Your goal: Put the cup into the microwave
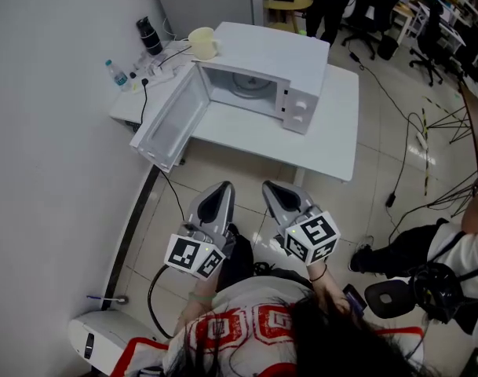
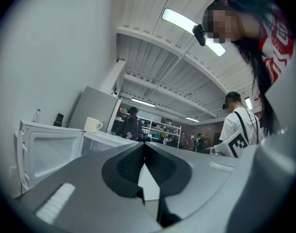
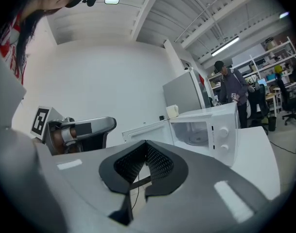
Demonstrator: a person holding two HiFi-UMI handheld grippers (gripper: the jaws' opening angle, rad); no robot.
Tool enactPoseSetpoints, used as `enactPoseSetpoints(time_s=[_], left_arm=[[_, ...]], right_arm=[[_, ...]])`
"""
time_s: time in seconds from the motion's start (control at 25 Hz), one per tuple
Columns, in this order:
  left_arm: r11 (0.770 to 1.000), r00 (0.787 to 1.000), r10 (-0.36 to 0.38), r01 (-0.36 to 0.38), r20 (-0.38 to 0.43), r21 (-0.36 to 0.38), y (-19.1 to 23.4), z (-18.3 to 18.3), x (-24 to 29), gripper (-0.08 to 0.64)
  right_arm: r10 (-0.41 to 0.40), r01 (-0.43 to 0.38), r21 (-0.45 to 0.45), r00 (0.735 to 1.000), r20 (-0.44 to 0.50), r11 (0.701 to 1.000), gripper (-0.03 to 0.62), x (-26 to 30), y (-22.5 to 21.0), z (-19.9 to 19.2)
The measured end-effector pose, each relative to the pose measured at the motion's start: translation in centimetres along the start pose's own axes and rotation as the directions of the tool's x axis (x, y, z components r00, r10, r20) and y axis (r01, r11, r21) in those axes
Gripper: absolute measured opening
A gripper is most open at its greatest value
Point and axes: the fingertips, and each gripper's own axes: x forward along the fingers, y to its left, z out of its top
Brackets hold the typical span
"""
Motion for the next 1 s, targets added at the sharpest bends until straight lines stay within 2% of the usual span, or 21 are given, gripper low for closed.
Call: enactPoseSetpoints(time_s=[0.28,0.56,0.68,1.0], left_arm=[[0.999,0.998,-0.050,0.051,-0.030,0.019,5.3,1.4,3.6,-0.011],[0.994,0.994,-0.103,0.104,-0.031,0.032,9.7,2.8,6.1,-0.011],[0.994,0.994,-0.104,0.105,-0.026,0.031,11.5,3.2,6.4,-0.011],[0.997,0.997,-0.078,0.078,-0.021,-0.013,14.8,3.2,6.6,-0.011]], right_arm=[[-0.045,0.045,-0.008,0.999,0.003,0.999,0.003,6.5,-2.0,1.9],[-0.073,0.074,-0.031,0.997,0.020,0.997,0.047,12.1,-3.4,3.9],[-0.084,0.085,-0.040,0.996,0.015,0.996,0.106,14.1,-4.0,4.6],[-0.097,0.097,-0.103,0.995,0.007,0.990,0.124,17.0,-5.1,6.5]])
